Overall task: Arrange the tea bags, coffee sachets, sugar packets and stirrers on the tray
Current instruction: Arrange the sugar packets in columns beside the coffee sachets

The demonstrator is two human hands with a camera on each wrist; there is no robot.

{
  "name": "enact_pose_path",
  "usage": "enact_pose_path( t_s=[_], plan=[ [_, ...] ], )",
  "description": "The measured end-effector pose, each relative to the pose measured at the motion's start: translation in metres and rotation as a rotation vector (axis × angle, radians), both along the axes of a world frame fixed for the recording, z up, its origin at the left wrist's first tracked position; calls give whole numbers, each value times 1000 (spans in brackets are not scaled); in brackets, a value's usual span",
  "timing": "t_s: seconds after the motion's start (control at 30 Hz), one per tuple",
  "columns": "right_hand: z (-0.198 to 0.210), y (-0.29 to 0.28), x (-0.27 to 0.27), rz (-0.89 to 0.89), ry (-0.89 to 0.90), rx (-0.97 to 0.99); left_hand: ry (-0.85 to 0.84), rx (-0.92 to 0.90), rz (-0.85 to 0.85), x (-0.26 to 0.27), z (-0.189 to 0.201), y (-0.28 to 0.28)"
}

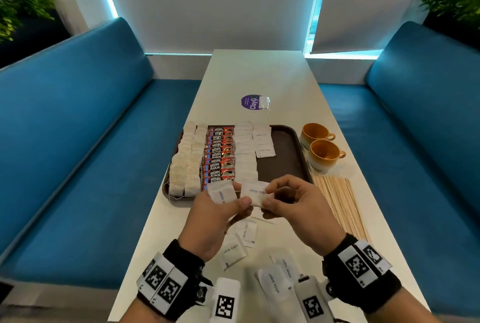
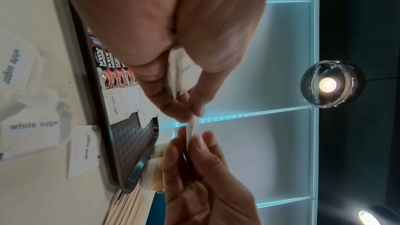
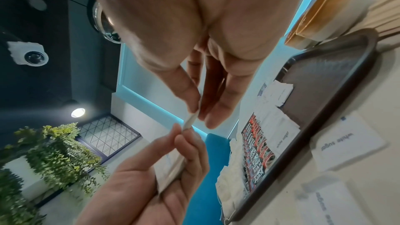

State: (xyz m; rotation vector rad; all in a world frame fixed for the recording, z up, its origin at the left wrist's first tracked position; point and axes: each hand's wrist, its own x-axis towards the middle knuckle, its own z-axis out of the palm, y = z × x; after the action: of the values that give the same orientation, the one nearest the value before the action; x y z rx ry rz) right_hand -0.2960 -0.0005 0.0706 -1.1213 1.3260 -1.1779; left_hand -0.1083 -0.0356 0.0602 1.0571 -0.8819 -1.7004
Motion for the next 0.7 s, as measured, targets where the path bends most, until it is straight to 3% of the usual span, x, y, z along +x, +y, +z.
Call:
enact_pose_path(
  t_s=[0.17,0.7],
  plan=[
    [-4,-2,-2,-73,-45,-9,2,4,9,-2,-2,2],
    [-4,-19,-11,64,23,85,-49,151,25,-8,-5,-15]
  ],
)
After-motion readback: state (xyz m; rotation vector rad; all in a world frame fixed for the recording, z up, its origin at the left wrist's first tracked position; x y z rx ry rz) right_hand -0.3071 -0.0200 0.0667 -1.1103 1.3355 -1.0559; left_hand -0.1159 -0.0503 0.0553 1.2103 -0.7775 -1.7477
